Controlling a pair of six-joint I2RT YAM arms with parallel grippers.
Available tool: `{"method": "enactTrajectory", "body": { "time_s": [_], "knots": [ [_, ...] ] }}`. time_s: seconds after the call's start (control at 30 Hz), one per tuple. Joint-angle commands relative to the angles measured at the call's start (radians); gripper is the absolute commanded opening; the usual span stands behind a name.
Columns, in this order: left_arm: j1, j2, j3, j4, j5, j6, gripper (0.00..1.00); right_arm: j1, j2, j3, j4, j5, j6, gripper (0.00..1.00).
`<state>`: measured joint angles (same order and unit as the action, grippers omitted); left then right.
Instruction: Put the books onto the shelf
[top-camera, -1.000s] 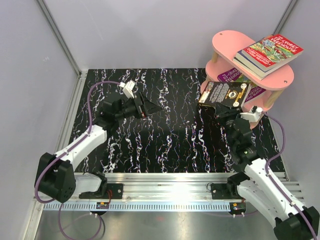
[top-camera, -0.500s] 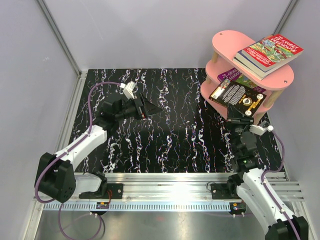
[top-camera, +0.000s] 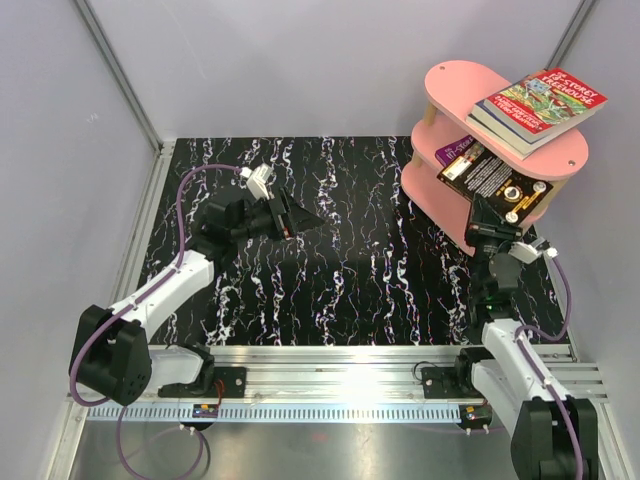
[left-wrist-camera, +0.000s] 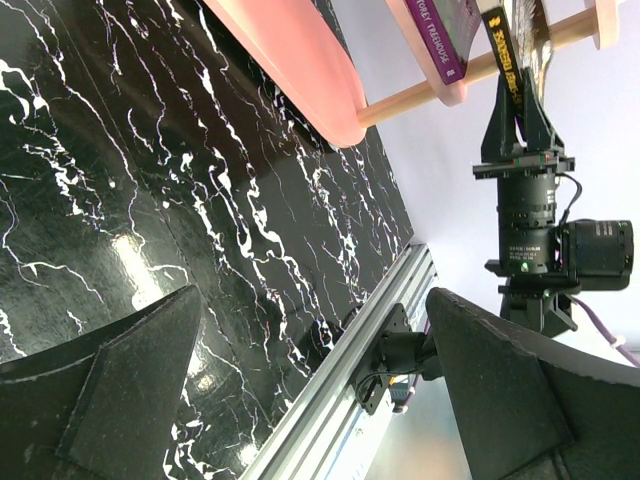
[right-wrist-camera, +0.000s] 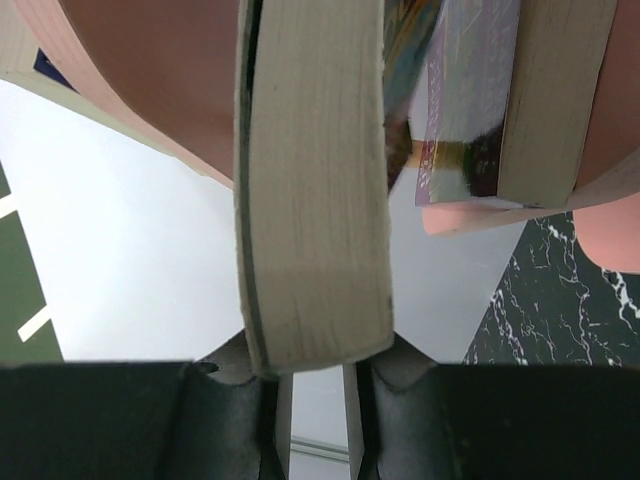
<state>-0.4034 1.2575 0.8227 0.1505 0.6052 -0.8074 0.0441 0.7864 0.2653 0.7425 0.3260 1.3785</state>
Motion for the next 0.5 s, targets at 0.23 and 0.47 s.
{"method": "enactTrajectory", "body": {
  "time_s": [0.23, 0.47],
  "knots": [
    [0.006, -0.013, -0.027, 0.031, 0.011, 0.017, 0.99, -0.081, 0.262, 0.110, 0.323, -0.051, 0.087, 0.00],
    [0.006, -0.001, -0.031, 0.046, 0.015, 0.016, 0.99, -0.081, 0.327, 0.114, 0.304, -0.094, 0.136, 0.00]
  ]
}}
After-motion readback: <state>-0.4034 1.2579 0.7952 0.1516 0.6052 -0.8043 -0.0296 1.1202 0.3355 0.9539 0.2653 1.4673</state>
